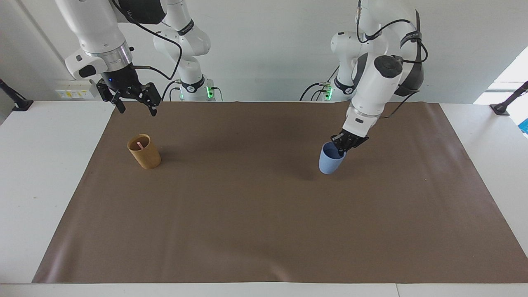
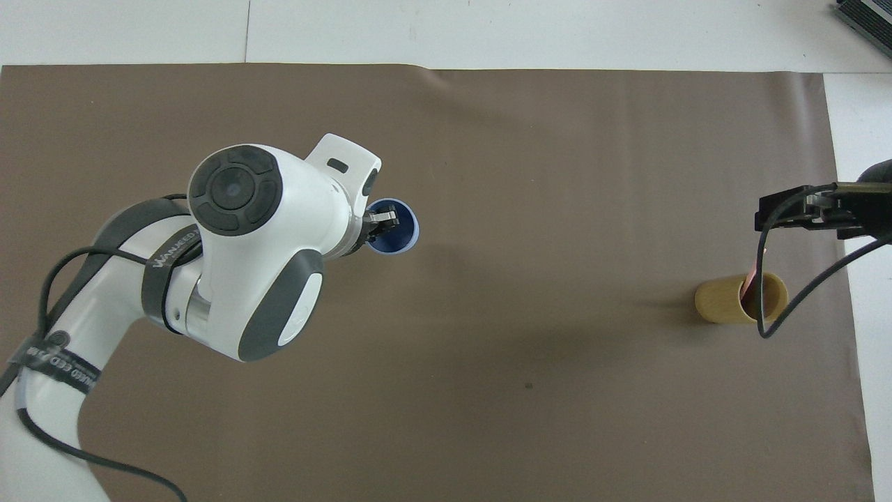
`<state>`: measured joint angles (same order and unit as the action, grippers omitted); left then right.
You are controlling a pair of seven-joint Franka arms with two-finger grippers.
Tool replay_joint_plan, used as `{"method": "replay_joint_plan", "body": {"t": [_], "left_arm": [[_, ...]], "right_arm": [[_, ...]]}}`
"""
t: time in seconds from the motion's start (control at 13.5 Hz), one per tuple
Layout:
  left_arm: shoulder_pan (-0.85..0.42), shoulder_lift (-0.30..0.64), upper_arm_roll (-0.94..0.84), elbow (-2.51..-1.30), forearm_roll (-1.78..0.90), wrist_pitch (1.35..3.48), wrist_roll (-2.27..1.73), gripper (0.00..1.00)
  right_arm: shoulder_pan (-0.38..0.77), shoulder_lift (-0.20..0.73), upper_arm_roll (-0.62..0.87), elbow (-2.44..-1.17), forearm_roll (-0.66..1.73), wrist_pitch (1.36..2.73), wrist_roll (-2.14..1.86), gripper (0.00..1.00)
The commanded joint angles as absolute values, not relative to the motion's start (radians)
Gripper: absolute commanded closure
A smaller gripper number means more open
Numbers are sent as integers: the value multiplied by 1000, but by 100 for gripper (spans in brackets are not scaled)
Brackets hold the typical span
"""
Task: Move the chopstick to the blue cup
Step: 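Carry the blue cup with the left gripper toward the table center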
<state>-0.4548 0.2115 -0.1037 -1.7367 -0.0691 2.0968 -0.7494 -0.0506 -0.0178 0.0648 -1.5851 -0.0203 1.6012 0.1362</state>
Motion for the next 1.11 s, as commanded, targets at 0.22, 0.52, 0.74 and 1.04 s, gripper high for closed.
{"method": "replay_joint_plan", "body": {"t": [0.22, 0.52, 0.74, 1.04], "left_arm": [[-561, 359, -86, -1606, -117, 2105, -851, 100], [-632, 403, -84, -1609, -107, 2112, -896, 100], [-663, 405, -83, -1621, -103, 2100, -900, 100], [-679, 406, -83, -1637, -74, 2094, -900, 100]], "right_arm": [[-61, -28, 67, -1603, 2, 1621, 117, 0], [-61, -28, 67, -1603, 2, 1621, 117, 0], [-61, -28, 67, -1603, 2, 1621, 117, 0], [-61, -28, 67, -1603, 2, 1621, 117, 0]]}}
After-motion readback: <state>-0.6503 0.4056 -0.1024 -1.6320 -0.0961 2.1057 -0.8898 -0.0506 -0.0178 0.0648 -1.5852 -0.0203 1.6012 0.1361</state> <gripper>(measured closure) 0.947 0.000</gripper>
